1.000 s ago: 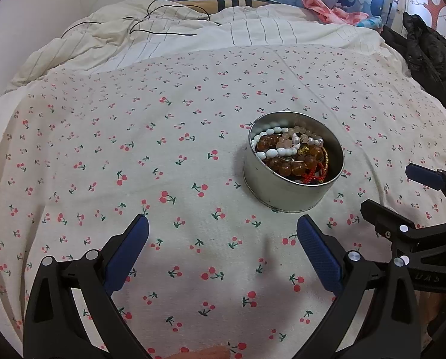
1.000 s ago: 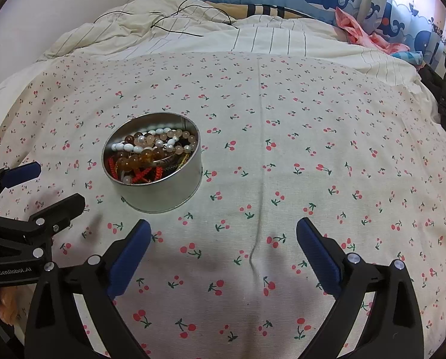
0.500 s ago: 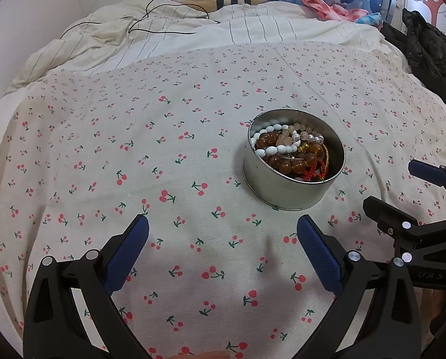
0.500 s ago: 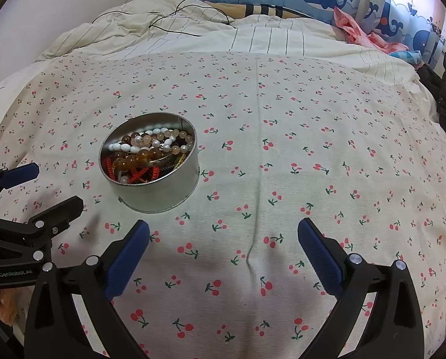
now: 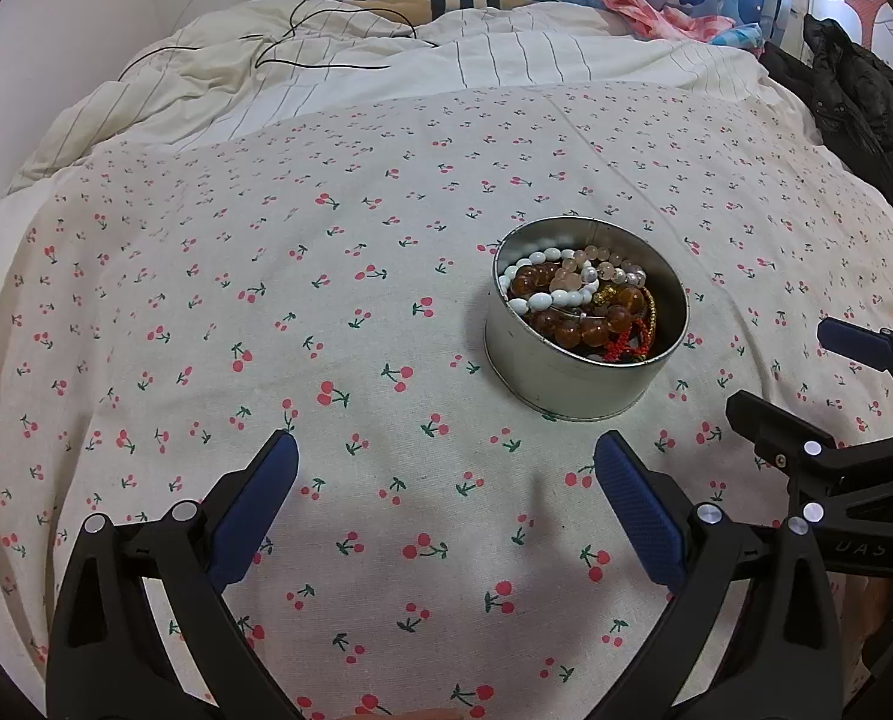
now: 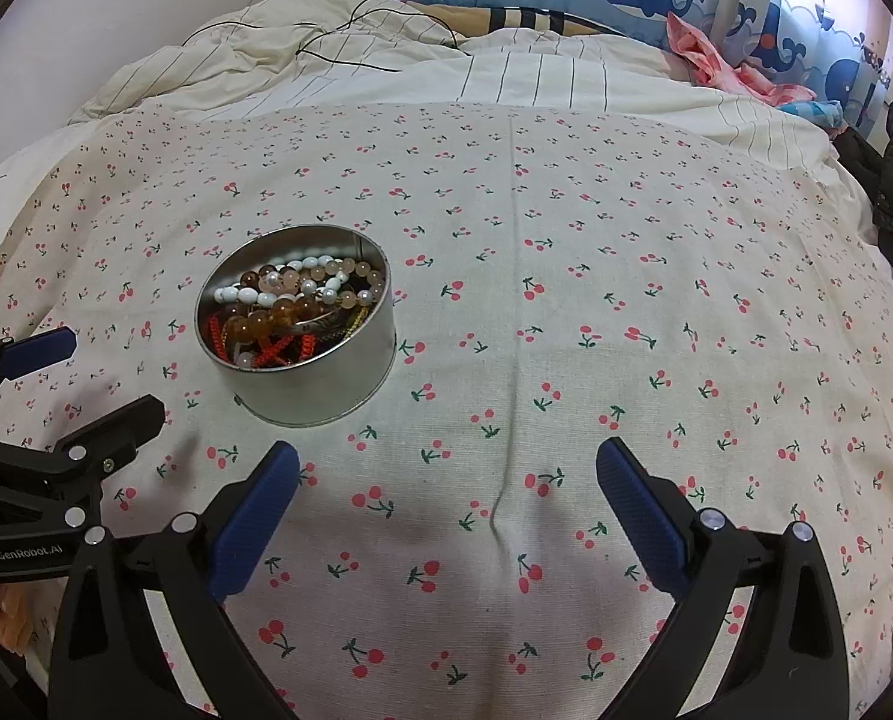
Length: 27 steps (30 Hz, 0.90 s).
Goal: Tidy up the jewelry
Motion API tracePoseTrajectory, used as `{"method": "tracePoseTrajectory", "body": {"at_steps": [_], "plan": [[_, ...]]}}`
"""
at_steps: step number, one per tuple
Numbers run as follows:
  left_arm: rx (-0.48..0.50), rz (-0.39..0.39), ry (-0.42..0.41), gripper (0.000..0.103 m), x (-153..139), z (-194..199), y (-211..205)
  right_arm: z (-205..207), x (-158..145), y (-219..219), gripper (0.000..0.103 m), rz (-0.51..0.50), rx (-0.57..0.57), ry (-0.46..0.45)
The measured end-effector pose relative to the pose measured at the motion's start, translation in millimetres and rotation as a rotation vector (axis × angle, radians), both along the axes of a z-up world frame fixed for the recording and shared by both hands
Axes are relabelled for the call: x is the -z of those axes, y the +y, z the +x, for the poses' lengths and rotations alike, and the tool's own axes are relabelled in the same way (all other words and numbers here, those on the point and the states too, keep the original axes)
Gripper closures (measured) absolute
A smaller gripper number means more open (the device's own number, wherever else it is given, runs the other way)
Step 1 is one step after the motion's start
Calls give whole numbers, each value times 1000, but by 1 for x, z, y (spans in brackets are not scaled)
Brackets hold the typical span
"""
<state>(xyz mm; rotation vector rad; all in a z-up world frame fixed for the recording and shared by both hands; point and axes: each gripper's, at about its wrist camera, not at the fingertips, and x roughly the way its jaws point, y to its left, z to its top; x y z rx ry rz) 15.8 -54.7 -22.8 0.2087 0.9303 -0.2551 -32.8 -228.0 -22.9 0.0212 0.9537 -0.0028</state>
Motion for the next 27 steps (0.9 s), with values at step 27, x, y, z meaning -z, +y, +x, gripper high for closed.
{"method": "tracePoseTrajectory", "body": {"at_steps": [27], "plan": [[1,0,1,8,0,0,0,-1,-1,-3,8,-5,6,0]]}}
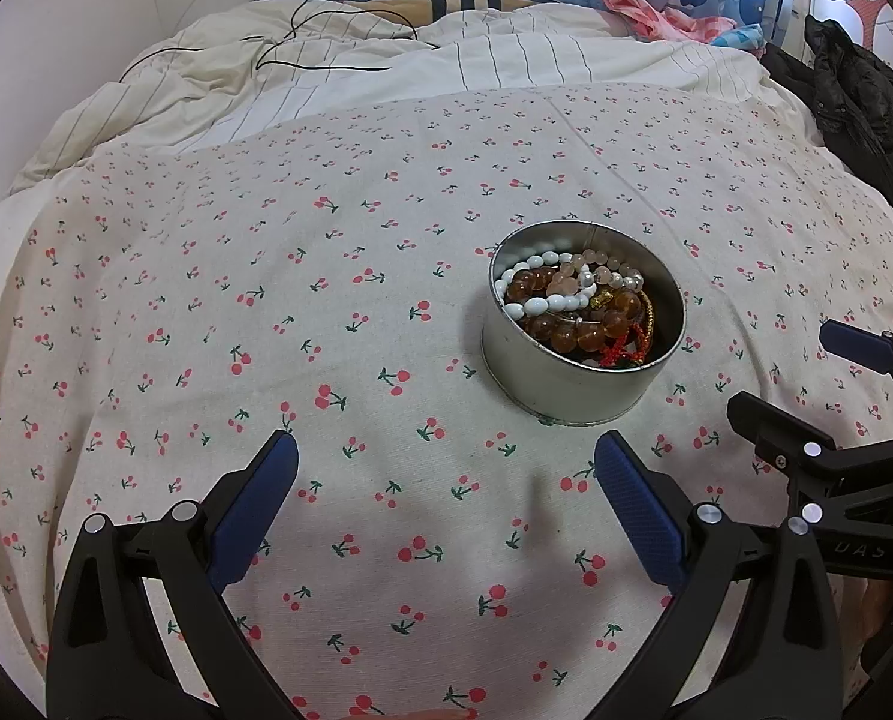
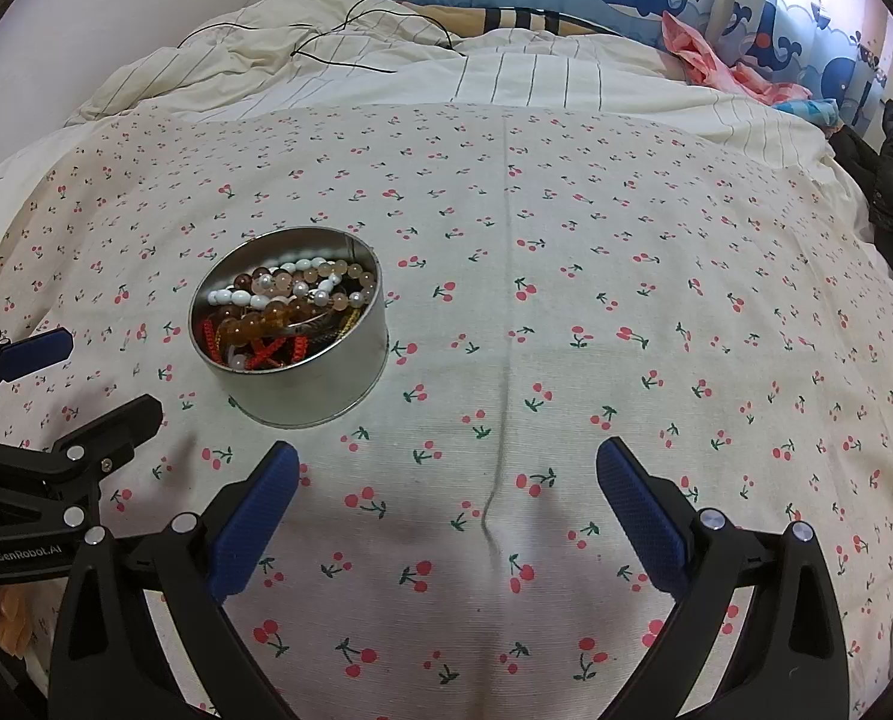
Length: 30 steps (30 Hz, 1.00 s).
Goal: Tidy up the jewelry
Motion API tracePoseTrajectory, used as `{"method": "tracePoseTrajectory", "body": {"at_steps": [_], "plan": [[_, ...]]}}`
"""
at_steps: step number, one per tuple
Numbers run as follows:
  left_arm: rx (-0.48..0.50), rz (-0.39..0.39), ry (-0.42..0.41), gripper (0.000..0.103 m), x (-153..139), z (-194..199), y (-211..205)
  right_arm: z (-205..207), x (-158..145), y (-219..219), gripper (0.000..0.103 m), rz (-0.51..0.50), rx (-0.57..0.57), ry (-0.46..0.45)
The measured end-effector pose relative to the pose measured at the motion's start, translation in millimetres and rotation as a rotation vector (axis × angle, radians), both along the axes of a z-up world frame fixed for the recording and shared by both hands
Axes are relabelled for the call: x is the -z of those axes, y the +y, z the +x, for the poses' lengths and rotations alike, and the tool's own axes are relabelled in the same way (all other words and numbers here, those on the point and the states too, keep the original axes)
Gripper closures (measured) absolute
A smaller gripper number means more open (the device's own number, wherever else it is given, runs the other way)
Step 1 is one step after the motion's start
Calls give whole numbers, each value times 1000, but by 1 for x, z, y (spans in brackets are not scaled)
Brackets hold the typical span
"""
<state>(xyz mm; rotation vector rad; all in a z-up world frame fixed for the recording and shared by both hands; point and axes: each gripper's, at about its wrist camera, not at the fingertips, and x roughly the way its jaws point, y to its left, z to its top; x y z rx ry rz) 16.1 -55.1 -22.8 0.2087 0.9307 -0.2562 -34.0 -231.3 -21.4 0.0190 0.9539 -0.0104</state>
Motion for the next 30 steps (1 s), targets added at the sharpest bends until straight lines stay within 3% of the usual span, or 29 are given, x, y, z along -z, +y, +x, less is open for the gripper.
{"method": "tracePoseTrajectory", "body": {"at_steps": [11,15,19,25,30], "plan": [[-1,-6,7,8,0,1,-1,0,0,-1,8,0,1,0],[0,-72,40,8,4,4,6,-1,-1,-2,8,2,-4,1],[16,-29,-32,9,-1,-2,3,-1,-1,-2,8,0,-2,-1],[30,20,-35,9,-2,-3,-5,-2,-2,-3,8,-2,14,-4],[-1,-7,-15,9,-1,0,1,-1,-2,-2,8,-7,14,-3]]}}
